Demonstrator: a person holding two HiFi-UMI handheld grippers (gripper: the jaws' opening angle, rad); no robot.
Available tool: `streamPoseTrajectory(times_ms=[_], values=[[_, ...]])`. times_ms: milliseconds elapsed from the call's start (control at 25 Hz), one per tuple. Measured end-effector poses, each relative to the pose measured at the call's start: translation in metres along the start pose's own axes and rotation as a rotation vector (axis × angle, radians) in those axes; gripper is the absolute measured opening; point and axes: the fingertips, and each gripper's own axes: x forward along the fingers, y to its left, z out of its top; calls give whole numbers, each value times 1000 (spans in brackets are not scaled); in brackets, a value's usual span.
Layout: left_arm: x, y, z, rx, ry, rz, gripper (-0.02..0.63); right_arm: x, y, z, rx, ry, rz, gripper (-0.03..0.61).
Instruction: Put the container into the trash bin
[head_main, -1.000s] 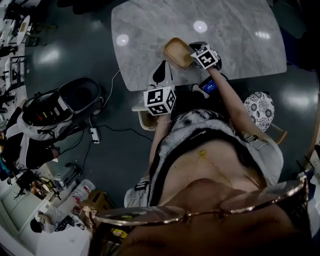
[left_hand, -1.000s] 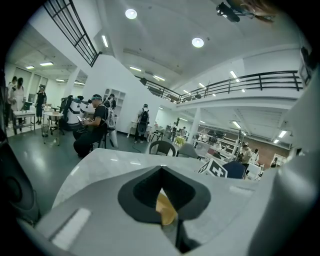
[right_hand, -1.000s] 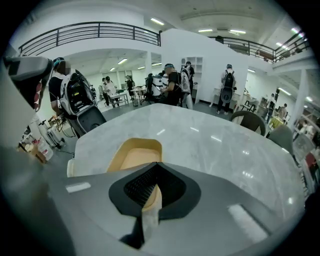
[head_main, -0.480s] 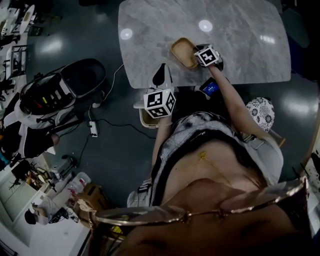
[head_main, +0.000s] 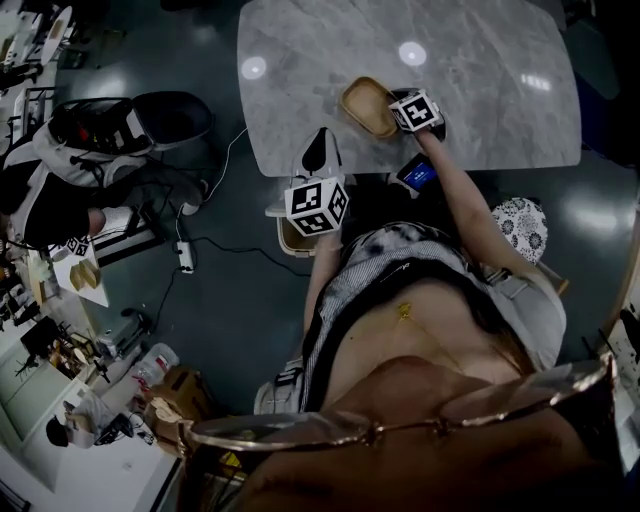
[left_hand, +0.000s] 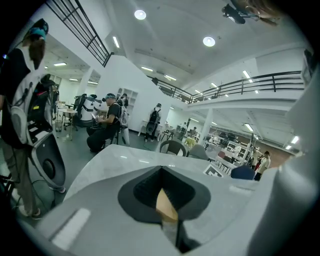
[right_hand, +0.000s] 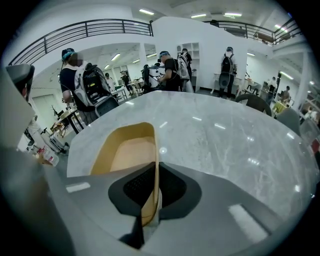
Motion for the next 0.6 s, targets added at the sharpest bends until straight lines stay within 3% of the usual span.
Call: streamPoseTrajectory(times_ms=[200,600], values=[[0,1,1,2,2,-15,0,-11,3,9,-6,-13,20,35],[9,-19,0,12,20,-67,0,-72,17,36,62,-57,143,35]])
